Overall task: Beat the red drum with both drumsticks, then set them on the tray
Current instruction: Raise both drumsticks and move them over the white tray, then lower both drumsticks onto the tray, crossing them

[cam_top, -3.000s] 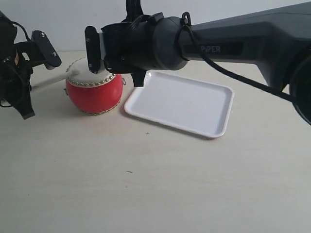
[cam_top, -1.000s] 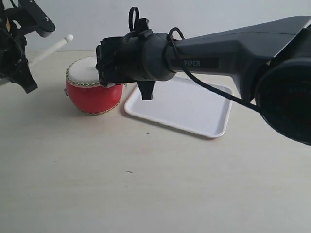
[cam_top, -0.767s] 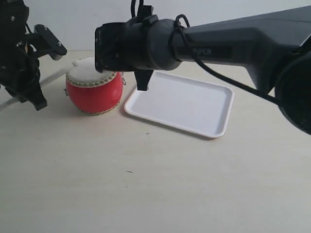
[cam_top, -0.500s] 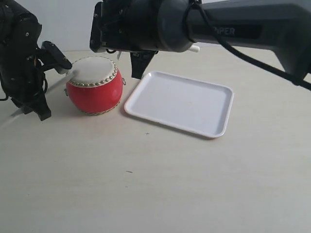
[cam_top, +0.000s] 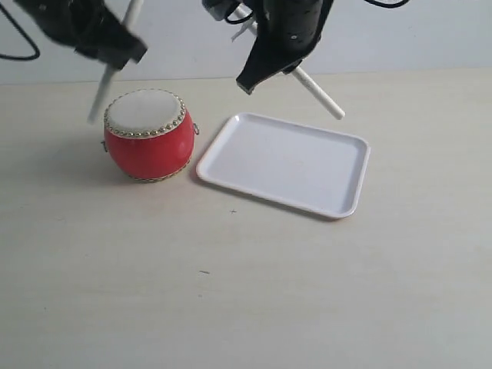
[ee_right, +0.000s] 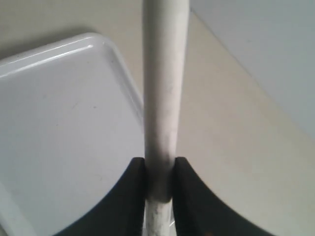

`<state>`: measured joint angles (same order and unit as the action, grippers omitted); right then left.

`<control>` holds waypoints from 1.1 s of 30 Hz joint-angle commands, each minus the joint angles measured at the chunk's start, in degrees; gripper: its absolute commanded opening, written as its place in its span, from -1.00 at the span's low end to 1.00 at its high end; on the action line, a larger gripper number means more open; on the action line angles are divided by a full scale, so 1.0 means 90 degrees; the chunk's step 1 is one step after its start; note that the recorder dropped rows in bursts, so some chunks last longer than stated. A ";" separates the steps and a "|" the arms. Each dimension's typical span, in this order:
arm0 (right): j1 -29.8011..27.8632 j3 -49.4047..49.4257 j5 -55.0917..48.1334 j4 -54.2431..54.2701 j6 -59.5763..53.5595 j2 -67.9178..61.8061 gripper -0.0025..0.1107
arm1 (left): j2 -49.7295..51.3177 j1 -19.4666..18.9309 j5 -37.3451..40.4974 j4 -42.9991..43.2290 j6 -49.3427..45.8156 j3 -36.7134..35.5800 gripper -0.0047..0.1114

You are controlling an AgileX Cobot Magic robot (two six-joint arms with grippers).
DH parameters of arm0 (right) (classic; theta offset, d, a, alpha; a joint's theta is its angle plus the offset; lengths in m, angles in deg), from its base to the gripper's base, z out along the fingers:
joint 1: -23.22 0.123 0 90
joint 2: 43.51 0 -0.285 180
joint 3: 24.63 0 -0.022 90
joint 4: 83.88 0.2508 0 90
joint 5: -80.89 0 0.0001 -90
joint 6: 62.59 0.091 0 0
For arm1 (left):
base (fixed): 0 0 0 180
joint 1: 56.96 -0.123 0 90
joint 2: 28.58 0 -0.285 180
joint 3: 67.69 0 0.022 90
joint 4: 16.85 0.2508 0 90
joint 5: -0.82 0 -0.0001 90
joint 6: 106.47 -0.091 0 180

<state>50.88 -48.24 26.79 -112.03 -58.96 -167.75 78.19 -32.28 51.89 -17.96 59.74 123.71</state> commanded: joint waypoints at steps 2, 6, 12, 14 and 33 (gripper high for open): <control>-0.0617 -0.0017 0.0006 0.1578 -0.0600 0.0126 -0.96 | -0.0211 0.0350 -0.1052 -0.2649 -0.0542 0.0299 -0.92; -0.0957 -0.0006 -0.0022 0.2034 -0.0849 0.0126 -0.96 | 0.0068 0.0438 -0.1487 -0.3389 -0.1103 0.0299 -0.92; -0.1259 -0.0006 0.0003 0.2185 -0.0893 0.0071 -0.96 | 0.0878 0.0438 -0.1926 -0.3978 -0.1090 0.0299 -0.92; -0.1294 -0.0006 0.0003 0.2211 -0.0893 0.0022 -0.96 | 0.1172 0.0438 -0.2058 -0.4122 -0.1090 0.0299 -0.92; -0.1294 -0.0003 0.0334 0.2596 -0.1116 -0.1093 -0.96 | 0.2556 0.0681 -0.2596 -0.4132 -0.1947 0.0299 -0.92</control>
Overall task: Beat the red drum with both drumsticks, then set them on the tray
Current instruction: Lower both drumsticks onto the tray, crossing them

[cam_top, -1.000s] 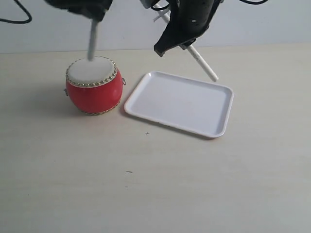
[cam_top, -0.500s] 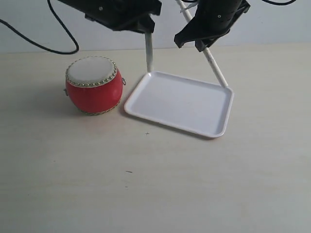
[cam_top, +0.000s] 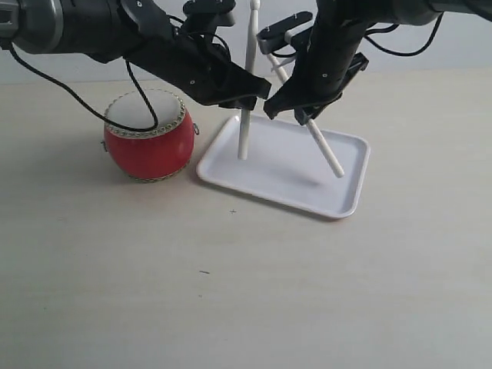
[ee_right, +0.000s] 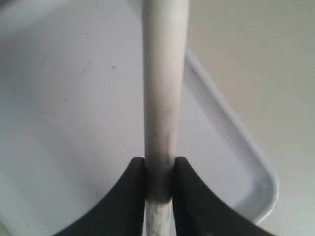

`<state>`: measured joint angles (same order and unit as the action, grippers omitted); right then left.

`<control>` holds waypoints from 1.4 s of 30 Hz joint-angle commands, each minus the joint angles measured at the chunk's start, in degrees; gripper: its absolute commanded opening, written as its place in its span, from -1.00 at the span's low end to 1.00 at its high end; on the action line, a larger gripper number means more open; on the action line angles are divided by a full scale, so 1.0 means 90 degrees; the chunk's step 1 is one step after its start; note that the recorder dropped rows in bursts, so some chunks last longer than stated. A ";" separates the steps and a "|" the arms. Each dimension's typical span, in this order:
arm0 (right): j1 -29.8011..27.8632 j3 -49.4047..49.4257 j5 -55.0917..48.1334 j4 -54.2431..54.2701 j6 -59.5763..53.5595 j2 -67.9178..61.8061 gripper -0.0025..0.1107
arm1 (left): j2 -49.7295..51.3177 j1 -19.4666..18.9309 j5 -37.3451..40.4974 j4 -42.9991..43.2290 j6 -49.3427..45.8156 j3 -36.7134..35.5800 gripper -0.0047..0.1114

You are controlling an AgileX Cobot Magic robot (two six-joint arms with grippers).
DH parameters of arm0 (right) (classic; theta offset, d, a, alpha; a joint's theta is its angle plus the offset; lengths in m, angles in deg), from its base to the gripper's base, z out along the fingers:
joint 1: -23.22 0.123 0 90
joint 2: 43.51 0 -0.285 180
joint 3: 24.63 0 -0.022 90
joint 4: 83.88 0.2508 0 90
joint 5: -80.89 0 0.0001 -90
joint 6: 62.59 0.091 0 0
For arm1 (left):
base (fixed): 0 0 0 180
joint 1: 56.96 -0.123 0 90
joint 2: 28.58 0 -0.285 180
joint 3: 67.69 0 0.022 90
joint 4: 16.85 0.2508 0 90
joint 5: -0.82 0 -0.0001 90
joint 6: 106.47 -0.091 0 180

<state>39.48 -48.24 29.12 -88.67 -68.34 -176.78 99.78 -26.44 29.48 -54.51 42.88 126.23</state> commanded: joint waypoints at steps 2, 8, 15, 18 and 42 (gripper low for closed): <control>-0.0027 -0.0003 0.0076 0.0001 -0.0101 -0.0135 -0.96 | 0.0319 0.0045 -0.0228 -0.0071 -0.0073 0.0019 -0.92; -0.0027 -0.0003 0.0100 0.0116 -0.0196 -0.0146 -0.96 | 0.0523 0.0045 -0.0228 -0.0134 -0.0073 0.0019 -0.92; -0.0027 -0.0003 0.0136 0.0218 -0.0196 -0.0146 -0.96 | 0.0840 0.0045 -0.0228 -0.0205 -0.0073 0.0019 -0.92; -0.0027 -0.0003 0.0149 0.0218 -0.0196 -0.0326 -0.96 | 0.0941 0.0045 -0.0228 -0.0205 -0.0073 0.0019 -0.92; -0.0027 -0.0003 0.0231 0.0887 -0.0527 -0.0767 -0.96 | 0.1318 0.0045 0.0401 -0.0190 -0.0079 0.0019 -0.92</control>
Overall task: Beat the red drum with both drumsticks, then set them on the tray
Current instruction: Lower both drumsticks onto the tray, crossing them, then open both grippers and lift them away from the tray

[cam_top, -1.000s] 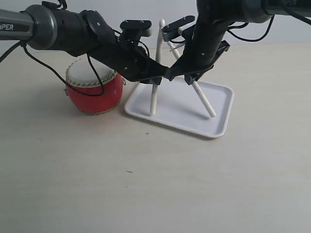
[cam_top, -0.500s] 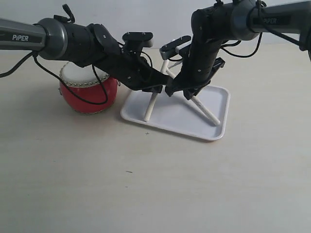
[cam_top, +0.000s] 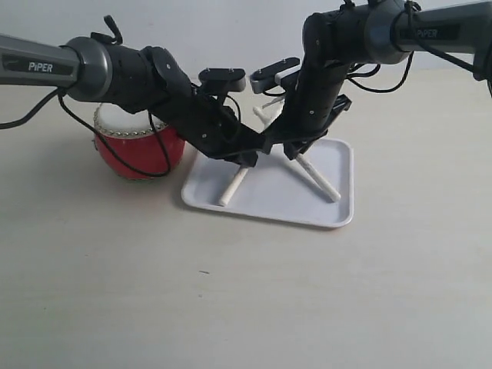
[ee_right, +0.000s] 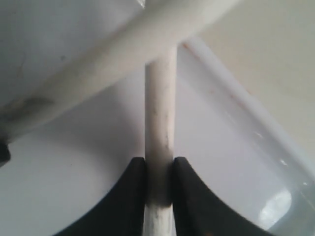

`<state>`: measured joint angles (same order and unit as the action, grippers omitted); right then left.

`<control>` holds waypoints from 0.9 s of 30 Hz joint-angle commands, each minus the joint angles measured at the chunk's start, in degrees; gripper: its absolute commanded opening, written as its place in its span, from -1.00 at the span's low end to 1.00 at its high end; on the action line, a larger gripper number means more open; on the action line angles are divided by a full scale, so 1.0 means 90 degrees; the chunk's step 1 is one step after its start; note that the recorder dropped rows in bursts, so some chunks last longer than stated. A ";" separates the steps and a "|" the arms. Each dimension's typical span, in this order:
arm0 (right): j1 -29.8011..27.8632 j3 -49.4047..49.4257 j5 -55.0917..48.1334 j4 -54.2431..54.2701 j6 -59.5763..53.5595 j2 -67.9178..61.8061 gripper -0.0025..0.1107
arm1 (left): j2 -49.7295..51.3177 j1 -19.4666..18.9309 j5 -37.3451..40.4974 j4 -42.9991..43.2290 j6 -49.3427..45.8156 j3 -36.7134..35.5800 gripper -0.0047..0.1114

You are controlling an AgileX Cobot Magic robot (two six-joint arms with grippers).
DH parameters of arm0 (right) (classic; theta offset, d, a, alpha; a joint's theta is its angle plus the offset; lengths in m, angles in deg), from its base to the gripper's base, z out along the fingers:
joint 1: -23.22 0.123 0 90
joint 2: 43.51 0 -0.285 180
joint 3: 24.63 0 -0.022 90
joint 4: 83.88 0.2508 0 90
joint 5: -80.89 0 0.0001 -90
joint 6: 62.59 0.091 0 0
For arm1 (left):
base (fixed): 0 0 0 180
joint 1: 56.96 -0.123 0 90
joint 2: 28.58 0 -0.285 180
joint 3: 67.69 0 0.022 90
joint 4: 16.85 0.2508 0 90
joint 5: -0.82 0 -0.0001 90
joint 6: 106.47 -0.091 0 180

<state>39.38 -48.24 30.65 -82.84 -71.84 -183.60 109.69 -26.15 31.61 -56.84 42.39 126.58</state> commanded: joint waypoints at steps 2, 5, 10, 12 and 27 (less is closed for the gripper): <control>-0.0016 -0.0003 0.0024 0.0239 -0.0138 -0.0010 -0.96 | 0.0272 0.0012 0.0177 0.0081 -0.0025 0.0006 -0.92; -0.0016 -0.0003 -0.0002 0.0254 -0.0138 -0.0070 -0.96 | 0.0315 0.0000 0.0268 0.0091 -0.0025 0.0146 -0.92; -0.0016 -0.0003 -0.0080 0.0254 -0.0251 -0.0261 -0.83 | 0.0327 0.0000 0.0425 0.0039 -0.0020 0.0373 -0.92; -0.0016 -0.0003 -0.0097 0.0254 -0.0304 -0.0312 -0.72 | 0.0327 0.0000 0.0499 0.0039 -0.0020 0.0447 -0.92; -0.0016 -0.0015 -0.0996 0.0254 -0.0418 0.0403 -0.26 | 0.0013 -0.0040 0.1632 0.0023 0.0322 0.1048 -0.04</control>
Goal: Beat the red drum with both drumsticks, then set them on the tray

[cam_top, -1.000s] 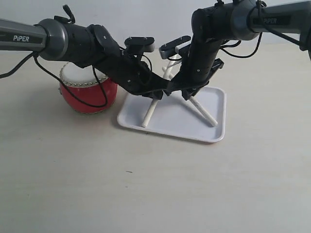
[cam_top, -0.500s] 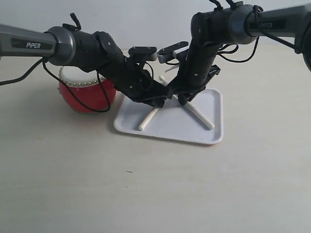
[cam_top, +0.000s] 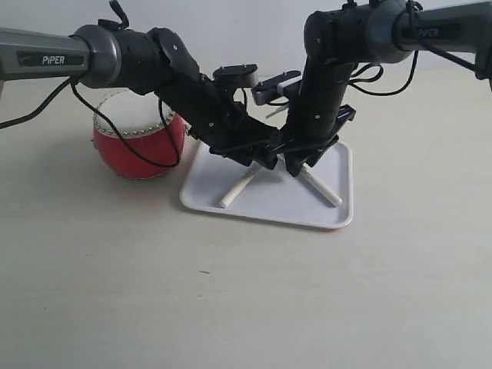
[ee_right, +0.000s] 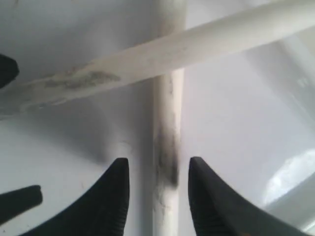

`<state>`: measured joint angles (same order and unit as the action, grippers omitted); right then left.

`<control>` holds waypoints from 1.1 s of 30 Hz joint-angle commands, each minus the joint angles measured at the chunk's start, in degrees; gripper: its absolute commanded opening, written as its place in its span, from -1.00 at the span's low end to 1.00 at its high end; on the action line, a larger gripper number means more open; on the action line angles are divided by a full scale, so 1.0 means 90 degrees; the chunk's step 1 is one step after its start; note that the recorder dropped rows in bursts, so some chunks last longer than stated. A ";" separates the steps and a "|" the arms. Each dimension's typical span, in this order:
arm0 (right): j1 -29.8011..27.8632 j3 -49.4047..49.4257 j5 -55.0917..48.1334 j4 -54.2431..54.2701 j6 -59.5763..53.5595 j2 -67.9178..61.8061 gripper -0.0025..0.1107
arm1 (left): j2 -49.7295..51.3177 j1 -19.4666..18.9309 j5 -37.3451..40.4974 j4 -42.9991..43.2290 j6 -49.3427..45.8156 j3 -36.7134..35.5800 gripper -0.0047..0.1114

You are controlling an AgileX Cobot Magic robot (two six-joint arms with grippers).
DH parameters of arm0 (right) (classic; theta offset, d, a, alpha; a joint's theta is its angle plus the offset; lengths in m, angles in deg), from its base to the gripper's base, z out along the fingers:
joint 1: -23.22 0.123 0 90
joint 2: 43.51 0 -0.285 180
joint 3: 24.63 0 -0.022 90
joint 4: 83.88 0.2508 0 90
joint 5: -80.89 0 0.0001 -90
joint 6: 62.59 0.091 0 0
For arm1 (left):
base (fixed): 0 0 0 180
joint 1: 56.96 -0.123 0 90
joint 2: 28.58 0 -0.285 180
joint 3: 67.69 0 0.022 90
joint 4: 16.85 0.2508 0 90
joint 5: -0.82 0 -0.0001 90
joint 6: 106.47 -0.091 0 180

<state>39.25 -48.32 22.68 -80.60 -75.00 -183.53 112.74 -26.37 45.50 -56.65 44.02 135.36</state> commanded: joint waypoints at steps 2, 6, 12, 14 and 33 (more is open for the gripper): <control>-0.0002 -0.0006 -0.0157 0.0150 -0.0066 0.0631 -0.26 | -0.0544 -0.0015 0.0169 0.0029 0.0151 0.0073 -0.04; -0.0002 -0.0006 -0.0211 0.0386 -0.0066 0.0964 -0.26 | -0.0896 -0.0015 0.0396 0.0042 0.0151 0.0073 -0.07; -0.0002 -0.0006 -0.0373 0.1054 -0.0159 0.1533 -0.30 | -0.1568 -0.0015 0.1011 0.0142 0.0151 0.0073 -0.48; -0.0002 -0.0006 -0.0477 0.1322 -0.0297 0.1744 -0.45 | -0.1814 -0.0015 0.1278 0.0242 0.0151 0.0073 -0.68; -0.0002 -0.0006 -0.1306 0.2957 -0.0794 0.4070 -0.96 | -0.4615 -0.0015 0.2378 0.1550 0.1140 -0.0077 -0.92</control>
<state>39.25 -48.32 11.31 -57.02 -80.83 -150.22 76.03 -26.53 66.39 -43.08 53.47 135.50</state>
